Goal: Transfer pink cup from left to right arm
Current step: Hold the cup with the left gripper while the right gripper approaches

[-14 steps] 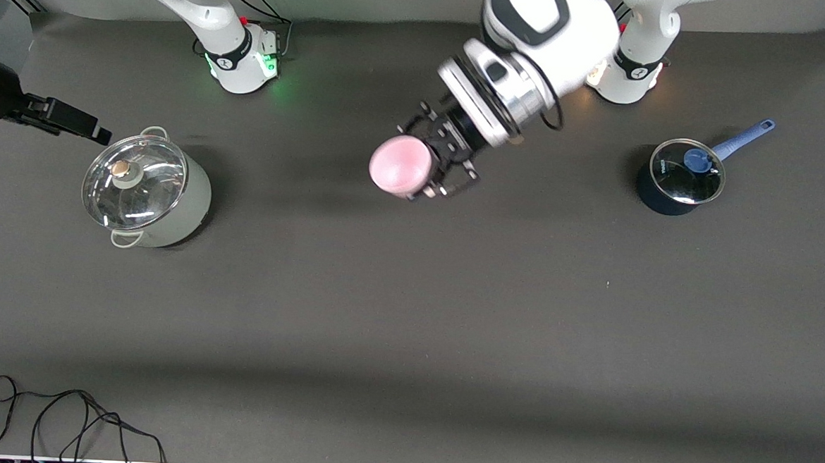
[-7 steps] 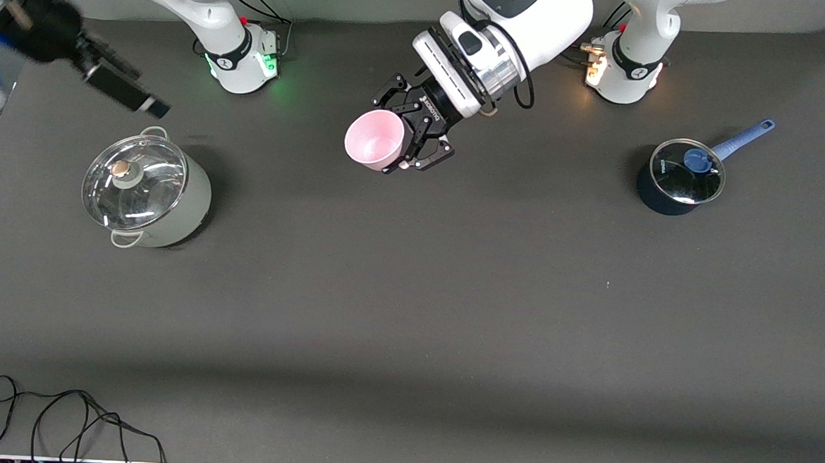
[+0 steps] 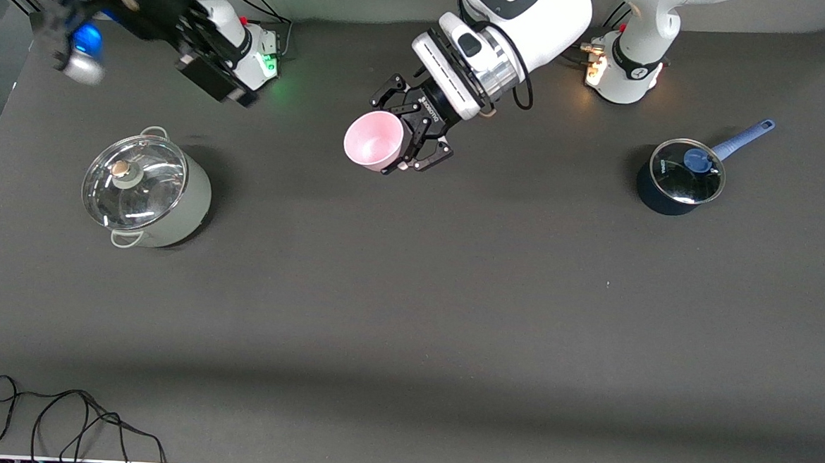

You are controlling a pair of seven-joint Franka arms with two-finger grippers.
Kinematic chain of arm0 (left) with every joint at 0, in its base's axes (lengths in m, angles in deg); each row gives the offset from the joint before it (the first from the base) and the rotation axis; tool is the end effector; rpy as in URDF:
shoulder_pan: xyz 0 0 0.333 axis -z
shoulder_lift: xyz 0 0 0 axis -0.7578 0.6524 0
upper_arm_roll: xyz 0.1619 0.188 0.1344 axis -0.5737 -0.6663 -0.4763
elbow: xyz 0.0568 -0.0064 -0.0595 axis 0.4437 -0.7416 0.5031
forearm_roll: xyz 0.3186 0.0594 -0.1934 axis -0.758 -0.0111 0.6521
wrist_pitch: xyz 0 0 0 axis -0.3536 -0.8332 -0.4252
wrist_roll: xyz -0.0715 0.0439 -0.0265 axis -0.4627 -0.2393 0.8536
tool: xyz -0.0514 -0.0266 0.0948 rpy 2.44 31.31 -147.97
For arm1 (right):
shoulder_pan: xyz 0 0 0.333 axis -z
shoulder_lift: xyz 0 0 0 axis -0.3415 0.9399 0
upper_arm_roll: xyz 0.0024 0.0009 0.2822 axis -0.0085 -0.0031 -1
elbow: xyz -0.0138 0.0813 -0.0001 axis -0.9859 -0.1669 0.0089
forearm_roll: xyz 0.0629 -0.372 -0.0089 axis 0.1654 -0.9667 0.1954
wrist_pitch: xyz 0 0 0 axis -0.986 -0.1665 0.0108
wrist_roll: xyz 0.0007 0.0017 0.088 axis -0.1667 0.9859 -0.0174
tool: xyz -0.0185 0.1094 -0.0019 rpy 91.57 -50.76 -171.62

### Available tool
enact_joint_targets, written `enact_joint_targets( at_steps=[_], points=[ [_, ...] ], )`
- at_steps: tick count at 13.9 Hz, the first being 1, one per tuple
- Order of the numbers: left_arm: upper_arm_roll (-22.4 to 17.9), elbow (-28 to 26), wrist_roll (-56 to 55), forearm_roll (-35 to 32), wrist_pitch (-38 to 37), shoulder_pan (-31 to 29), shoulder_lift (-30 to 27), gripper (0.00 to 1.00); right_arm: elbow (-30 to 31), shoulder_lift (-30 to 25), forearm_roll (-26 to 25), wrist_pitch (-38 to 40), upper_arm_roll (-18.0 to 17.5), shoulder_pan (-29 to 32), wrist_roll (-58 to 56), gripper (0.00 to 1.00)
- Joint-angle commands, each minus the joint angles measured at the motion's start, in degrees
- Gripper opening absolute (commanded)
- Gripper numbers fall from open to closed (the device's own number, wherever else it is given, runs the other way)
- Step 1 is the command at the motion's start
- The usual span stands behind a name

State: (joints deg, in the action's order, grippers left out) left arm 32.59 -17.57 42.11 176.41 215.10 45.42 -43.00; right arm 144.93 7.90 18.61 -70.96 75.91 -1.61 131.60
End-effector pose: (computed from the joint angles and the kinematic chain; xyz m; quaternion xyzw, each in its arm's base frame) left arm 0.4050 -0.4395 0.4854 0.7677 -0.3046 0.4554 0.3325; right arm 0.4861 0.2690 0.6846 -0.8418 0.5117 0.1077 0.1340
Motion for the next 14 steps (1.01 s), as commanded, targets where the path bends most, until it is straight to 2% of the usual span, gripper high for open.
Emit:
enact_joint_targets(
  at_steps=[1, 5, 8, 10, 11, 14],
  points=[
    [-0.7, 1.1, -0.5, 0.4, 1.2, 1.4, 0.3, 0.20, -8.9, 6.4, 0.0, 0.7, 0.7, -1.6, 2.8, 0.94],
    [-0.7, 1.1, -0.4, -0.4, 1.2, 1.5, 1.4, 0.20, -9.6, 8.3, -3.0, -5.1, 0.6, -5.1, 2.8, 0.94],
    [-1.1, 1.2, -0.3, -2.1, 1.2, 1.8, 3.2, 0.20, -9.6, 10.8, -3.3, -7.6, 0.6, -8.6, 2.8, 0.94],
    [-2.8, 1.7, -0.4, -3.2, 1.2, 3.1, 4.6, 0.20, -9.6, 11.9, -5.7, -7.2, 0.6, -10.5, 2.6, 0.94],
    [-4.9, 1.8, -0.4, -3.3, 1.2, 4.4, 4.9, 0.20, -9.5, 12.0, -6.5, -6.8, 0.6, -11.1, 2.6, 0.94],
    [-8.6, 2.5, -0.4, -3.3, 1.2, 8.0, 5.3, 0.20, -9.5, 13.1, -6.8, -3.2, 0.7, -11.1, 2.4, 0.94]
  ],
)
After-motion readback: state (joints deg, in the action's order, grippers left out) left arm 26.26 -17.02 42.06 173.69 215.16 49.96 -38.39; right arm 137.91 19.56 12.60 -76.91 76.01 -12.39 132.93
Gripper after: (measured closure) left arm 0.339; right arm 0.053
